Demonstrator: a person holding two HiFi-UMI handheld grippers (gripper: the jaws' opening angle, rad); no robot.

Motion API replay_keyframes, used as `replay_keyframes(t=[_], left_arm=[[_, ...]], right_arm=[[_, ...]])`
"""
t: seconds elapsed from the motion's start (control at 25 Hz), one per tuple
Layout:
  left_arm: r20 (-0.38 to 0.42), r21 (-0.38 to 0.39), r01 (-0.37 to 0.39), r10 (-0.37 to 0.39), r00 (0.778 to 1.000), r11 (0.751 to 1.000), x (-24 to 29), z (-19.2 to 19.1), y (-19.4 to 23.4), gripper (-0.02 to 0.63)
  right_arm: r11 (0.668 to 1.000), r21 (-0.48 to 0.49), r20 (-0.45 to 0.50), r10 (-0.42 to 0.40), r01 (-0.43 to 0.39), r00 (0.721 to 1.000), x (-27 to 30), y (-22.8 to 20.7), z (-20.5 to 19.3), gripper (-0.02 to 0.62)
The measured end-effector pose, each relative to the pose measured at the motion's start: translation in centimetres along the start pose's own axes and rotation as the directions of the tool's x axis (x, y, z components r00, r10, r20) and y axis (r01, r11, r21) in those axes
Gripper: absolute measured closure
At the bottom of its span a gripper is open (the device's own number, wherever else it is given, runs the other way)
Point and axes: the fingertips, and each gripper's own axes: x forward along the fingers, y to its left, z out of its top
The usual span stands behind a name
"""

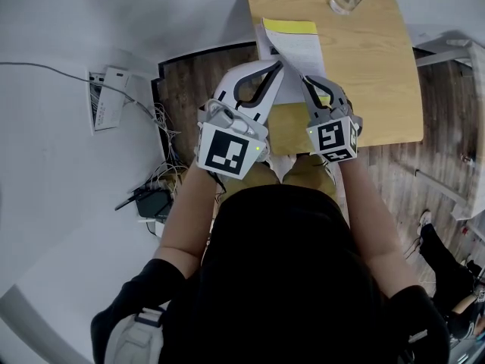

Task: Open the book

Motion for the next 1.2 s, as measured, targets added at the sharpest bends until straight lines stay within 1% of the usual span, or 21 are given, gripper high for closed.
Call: replay_keyframes(t=[0.68,1.2], left_arm=[[0.001,0.018,0.032,-0.033,0.999,0.999,3.2,1.4,-2.1,0.595],[0.008,0.018,0.051,-0.051,0.999,0.999,5.8,1.9,-2.8,0.595]], right_arm=[[0.995,0.017,0.004,-0.097,0.097,0.995,-3.2,-5.8,-1.9,0.555],[0.984,0.051,-0.036,-0.167,0.168,0.985,-5.0,-9.4,-4.7,0.555]])
